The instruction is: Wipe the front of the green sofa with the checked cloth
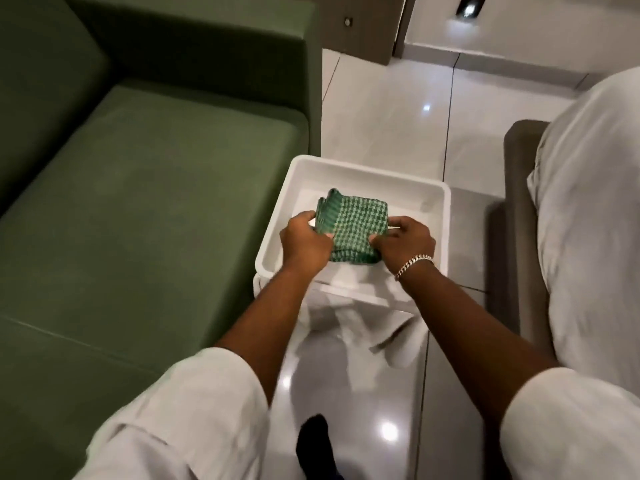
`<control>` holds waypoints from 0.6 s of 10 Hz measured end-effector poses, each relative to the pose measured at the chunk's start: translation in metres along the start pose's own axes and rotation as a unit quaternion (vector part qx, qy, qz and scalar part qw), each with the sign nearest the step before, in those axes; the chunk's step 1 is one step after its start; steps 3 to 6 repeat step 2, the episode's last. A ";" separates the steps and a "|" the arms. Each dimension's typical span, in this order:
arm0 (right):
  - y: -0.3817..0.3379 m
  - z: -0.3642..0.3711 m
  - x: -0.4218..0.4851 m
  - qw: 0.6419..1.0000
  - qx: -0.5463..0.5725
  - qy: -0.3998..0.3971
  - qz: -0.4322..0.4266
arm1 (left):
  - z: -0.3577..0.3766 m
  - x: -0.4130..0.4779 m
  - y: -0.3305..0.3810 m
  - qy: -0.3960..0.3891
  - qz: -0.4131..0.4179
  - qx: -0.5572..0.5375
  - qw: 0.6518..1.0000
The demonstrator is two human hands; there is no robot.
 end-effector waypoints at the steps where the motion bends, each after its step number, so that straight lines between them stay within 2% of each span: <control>1: -0.006 0.006 0.009 0.999 -0.044 -0.002 0.007 | -0.007 0.010 0.007 -0.010 0.010 -0.010 1.000; 2: -0.029 -0.010 -0.016 0.996 -0.088 0.029 -0.012 | -0.037 0.005 0.018 0.043 0.040 -0.055 0.997; 6: -0.029 -0.010 -0.016 0.996 -0.088 0.029 -0.012 | -0.037 0.005 0.018 0.043 0.040 -0.055 0.997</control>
Point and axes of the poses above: each hand's wrist, its own x-axis towards the middle knuckle, its own z-axis out of the palm, y = z × x, the point moved 4 cm from there along x, towards the middle knuckle, and after that the axes turned 8 degrees about -y, right-handed, at the moved point
